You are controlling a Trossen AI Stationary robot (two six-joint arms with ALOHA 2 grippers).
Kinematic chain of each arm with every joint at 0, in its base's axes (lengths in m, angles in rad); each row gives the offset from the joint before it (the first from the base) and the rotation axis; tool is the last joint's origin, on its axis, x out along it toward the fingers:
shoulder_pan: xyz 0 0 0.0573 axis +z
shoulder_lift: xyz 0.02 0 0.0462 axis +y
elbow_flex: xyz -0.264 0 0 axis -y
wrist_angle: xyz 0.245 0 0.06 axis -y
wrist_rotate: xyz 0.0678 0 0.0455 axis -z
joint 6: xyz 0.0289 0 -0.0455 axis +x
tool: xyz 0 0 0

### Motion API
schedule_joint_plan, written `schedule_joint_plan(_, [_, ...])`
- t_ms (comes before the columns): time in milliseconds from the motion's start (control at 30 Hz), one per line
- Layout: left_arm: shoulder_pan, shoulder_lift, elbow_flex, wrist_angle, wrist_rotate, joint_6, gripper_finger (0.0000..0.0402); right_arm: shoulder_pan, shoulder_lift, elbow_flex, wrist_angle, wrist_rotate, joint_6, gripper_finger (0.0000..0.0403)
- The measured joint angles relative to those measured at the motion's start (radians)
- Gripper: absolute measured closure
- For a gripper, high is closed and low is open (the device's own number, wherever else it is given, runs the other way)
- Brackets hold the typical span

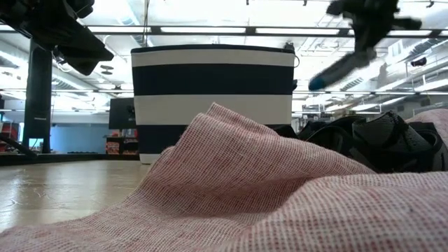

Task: Sort clothes
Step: Put the gray sock into the blue bin

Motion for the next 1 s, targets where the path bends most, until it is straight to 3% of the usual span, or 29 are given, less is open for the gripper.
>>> schedule_joint_plan(267, [0.0,0.0,0.0,-0.001,0.0,0.001,0.0277,0.114,0.183,0.354,-0.128,0.113,0.021,0.0401])
schedule_joint_plan(533, [0.0,0.0,0.0,0.001,0.0,0.001,0.0277,0.115,0.416,0.713,-0.108,0.2,-0.176,0.0401])
schedule_joint_plan(767, [0.0,0.0,0.0,0.002,0.0,0.001,0.0277,0.042,0.593,0.917,0.087,0.201,-0.429,0.04])
schedule_joint_plan(1000, [0.0,0.0,0.0,0.002,0.005,0.001,0.0277,-0.066,0.726,1.01,0.316,0.122,-0.623,0.0399])
